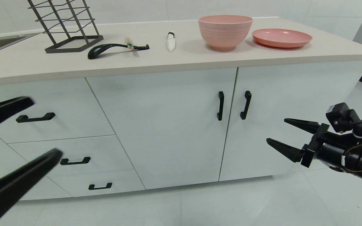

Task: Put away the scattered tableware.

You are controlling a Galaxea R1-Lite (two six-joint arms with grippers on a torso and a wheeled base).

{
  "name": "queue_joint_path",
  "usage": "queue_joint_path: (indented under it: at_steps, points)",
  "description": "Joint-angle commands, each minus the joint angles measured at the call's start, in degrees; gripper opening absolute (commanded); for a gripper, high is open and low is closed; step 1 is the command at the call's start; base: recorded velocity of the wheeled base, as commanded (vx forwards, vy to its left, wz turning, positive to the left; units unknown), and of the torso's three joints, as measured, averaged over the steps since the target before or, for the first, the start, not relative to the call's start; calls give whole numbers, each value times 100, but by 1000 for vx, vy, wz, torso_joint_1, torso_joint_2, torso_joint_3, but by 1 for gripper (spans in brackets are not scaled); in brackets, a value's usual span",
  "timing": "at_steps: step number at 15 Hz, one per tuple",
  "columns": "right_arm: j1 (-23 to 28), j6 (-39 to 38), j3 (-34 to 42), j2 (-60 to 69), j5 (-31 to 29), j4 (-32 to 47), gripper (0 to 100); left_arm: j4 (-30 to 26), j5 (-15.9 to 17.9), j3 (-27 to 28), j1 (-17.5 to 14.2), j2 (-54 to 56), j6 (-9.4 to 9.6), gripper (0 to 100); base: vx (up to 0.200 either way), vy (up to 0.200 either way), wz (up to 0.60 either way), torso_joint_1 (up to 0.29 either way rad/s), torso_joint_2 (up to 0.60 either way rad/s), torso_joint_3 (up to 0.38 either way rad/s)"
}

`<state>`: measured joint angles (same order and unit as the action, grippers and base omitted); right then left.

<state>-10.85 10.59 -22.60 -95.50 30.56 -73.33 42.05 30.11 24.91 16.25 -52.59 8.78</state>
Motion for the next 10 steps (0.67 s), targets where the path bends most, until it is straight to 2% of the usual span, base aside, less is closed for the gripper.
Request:
queue_joint_path:
  at_steps: [1, 3, 5, 7, 8, 10]
  points:
    - [-5, 4, 45, 111, 2, -33, 100, 1245, 839, 357, 1240, -2502, 476, 100, 0, 0, 0, 0, 0, 0]
    - [-5, 4, 19, 93, 11, -41, 100, 1306, 847, 753, 1451, -3258, 502, 100, 0, 0, 0, 0, 0, 0]
    - [-5, 4, -43, 32, 99, -50, 100, 1719, 839, 1306, 1803, -4022, 362, 100, 0, 0, 0, 0, 0, 0]
    - [-14, 13, -130, -65, 231, -94, 100, 2001, 856, 1491, 1961, -4550, 221, 100, 0, 0, 0, 0, 0, 0]
    - [-5, 48, -254, -162, 345, -120, 100, 2299, 953, 1561, 1987, -4954, 212, 100, 0, 0, 0, 0, 0, 0]
    - [-22, 74, -500, -382, 486, -138, 100, 2431, 988, 1772, 2031, -5358, 159, 100, 0, 0, 0, 0, 0, 0]
